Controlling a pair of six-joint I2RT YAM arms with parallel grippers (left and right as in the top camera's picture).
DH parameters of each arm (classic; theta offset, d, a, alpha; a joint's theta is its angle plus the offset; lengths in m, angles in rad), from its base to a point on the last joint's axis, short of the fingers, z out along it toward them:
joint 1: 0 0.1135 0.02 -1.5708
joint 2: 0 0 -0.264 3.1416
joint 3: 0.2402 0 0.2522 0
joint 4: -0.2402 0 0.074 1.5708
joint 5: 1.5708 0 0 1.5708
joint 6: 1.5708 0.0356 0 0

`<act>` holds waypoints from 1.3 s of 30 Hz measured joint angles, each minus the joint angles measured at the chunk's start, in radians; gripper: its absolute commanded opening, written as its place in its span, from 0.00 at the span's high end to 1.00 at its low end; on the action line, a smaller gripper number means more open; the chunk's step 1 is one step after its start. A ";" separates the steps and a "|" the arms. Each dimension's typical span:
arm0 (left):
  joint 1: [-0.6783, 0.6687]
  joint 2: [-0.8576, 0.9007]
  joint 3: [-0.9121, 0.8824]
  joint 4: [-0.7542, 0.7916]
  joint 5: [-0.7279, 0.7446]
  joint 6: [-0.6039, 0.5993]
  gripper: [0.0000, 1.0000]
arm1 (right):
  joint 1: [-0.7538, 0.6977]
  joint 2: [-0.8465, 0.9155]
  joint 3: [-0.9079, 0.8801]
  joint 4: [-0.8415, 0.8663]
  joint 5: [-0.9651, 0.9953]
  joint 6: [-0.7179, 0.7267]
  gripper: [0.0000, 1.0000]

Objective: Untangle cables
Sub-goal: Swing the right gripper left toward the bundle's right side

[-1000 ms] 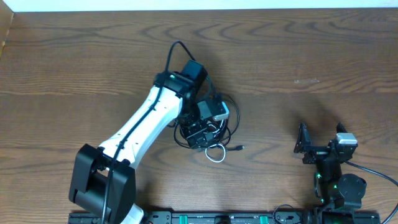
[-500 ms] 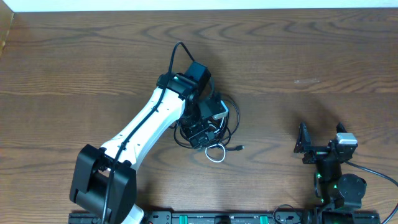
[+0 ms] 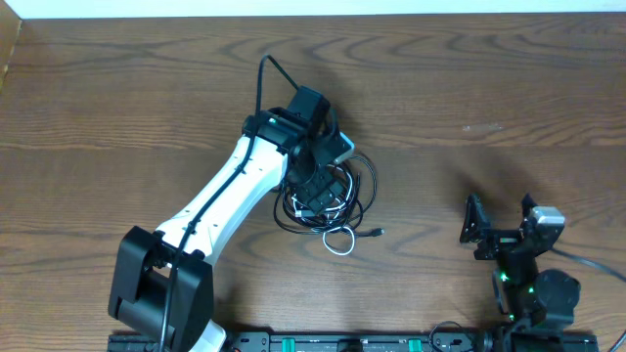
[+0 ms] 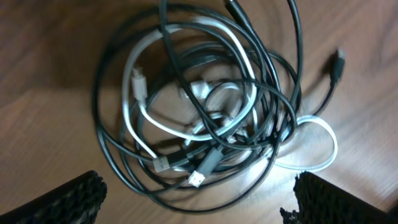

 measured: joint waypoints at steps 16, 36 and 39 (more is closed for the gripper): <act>0.174 0.000 -0.002 0.109 0.004 -0.277 0.02 | 0.000 0.799 0.714 -0.307 -0.451 0.041 0.01; 0.172 0.000 -0.002 0.093 -0.004 -0.309 0.03 | 0.360 1.470 0.721 -0.047 -0.777 0.201 0.23; 0.172 0.000 -0.002 0.093 -0.015 -0.309 0.02 | 0.417 1.501 0.721 -0.047 -0.733 0.226 0.23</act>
